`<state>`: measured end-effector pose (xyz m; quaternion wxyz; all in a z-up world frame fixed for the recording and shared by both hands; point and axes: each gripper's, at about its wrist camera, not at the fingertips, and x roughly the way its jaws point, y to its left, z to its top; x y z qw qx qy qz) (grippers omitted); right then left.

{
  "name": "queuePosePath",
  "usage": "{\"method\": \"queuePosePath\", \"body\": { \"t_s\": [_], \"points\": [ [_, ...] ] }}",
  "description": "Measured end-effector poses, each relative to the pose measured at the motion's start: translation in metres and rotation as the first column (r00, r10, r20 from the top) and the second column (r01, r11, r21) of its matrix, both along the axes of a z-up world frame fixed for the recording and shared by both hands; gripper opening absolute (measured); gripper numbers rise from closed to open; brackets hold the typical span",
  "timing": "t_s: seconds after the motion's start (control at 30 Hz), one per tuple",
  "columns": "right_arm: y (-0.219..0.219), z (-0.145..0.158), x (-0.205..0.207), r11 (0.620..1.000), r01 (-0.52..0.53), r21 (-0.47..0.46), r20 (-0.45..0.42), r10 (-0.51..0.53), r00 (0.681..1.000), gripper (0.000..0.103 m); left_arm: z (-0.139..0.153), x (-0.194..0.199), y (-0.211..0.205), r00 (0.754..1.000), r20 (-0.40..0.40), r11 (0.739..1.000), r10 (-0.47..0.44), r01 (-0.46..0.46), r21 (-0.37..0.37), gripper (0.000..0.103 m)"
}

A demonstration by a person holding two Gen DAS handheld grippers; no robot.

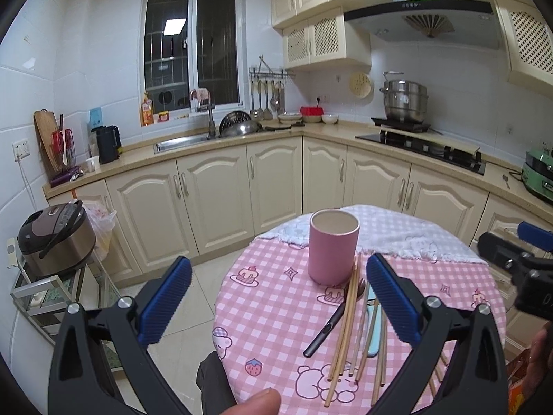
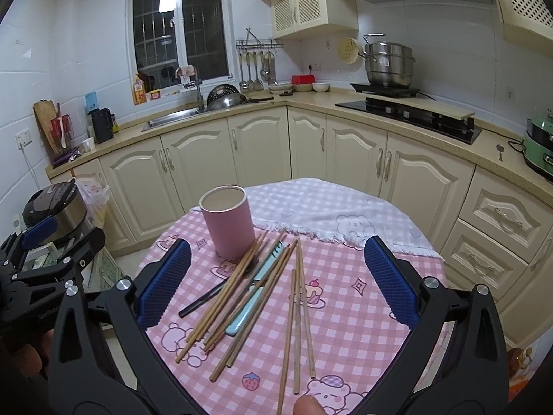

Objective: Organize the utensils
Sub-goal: 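Move both tools toward the utensils lying beside the pink cup, then grasp the metal spoon with the left tool while the right tool grasps a wooden chopstick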

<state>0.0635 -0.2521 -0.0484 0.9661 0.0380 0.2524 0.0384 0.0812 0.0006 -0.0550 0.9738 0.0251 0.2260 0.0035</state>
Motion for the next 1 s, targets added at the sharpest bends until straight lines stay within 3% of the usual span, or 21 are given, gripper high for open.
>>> {"method": "queuePosePath", "body": {
  "t_s": [0.33, 0.57, 0.8, 1.0],
  "points": [
    [-0.019, -0.021, 0.024, 1.0, 0.021, 0.005, -0.1, -0.021, 0.995, 0.098, -0.025, 0.036, 0.007, 0.998, -0.066, 1.0, -0.014, 0.016, 0.024, 0.099],
    [-0.023, -0.059, 0.05, 1.0, 0.013, -0.013, -0.224, -0.015, 0.974, 0.098, -0.063, 0.082, 0.004, 0.975, -0.207, 0.993, -0.084, 0.1, 0.07, 0.099],
    [-0.035, -0.098, 0.075, 1.0, 0.03, -0.004, -0.342, -0.029, 0.939, 0.098, -0.112, 0.12, -0.013, 0.925, -0.35, 0.964, -0.149, 0.215, 0.159, 0.099],
    [-0.047, -0.115, 0.086, 0.999, 0.043, -0.002, -0.397, -0.04, 0.917, 0.098, -0.14, 0.136, -0.024, 0.864, -0.453, 0.936, -0.219, 0.317, 0.152, 0.099]
  ]
}}
